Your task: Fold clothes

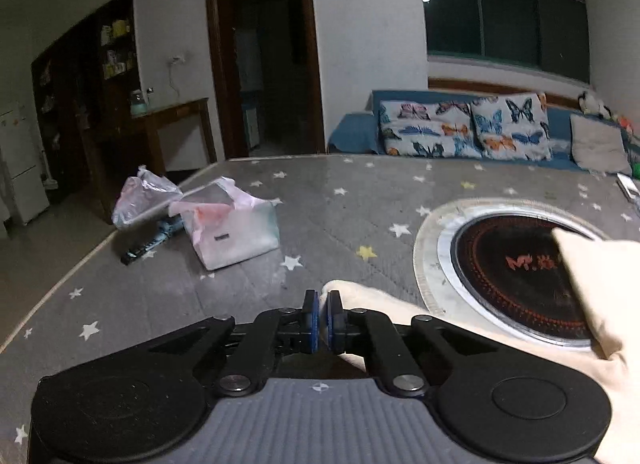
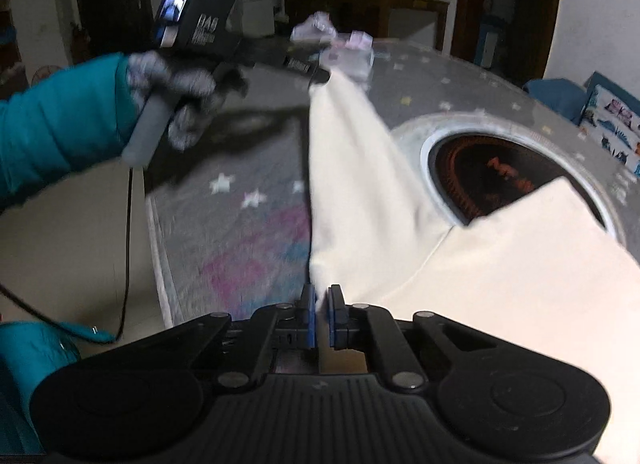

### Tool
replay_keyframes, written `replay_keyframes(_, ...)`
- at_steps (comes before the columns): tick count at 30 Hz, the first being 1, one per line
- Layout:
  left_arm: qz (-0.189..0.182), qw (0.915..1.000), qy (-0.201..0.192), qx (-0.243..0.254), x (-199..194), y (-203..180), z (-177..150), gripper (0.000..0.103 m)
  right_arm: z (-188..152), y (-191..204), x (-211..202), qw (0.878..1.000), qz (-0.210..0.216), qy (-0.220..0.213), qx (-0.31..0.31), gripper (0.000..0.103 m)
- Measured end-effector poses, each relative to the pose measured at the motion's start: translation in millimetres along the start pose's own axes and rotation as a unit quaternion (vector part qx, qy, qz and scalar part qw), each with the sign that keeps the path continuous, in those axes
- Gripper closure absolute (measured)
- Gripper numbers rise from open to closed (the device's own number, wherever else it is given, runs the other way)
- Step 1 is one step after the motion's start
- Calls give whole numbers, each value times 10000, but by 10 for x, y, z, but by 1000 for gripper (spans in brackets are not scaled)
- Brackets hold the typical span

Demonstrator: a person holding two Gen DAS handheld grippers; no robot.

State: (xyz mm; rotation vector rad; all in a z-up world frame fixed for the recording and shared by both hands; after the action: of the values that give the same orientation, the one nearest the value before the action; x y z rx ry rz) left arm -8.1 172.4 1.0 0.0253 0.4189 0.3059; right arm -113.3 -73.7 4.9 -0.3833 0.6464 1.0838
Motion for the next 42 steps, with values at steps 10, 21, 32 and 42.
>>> replay_keyframes(10, 127, 9992, 362, -73, 8, -17, -101, 90, 69, -148, -319, 9985, -300, -364, 292, 89)
replay_keyframes(21, -2277, 9721, 449, -340, -389, -1366, 66, 91, -584, -1140, -1041, 9552, -2241, -574, 1847, 87)
replay_keyframes(32, -2475, 9651, 854, -29, -200, -1834, -184, 91, -1162, -1499, -1396, 9214, -2845, -537, 2592, 87)
replay_keyframes(42, -2403, 9661, 945, -57, -166, -1818, -224, 91, -1090, -1622, -1347, 9180, -2898, -639, 2631, 87)
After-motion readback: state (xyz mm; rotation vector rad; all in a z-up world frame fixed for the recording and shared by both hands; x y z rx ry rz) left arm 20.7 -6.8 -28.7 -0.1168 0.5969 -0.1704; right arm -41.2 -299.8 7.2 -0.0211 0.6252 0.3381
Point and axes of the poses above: each gripper's, at about its wrist camera, not at the fingertips, and x roughly the way its jaws point, y to its left, z to its top, the point moved 7 cm from there along x, roughly the way its jaws point, and after that the axes turned 8 degrees about -y, right-handed, at the moved point
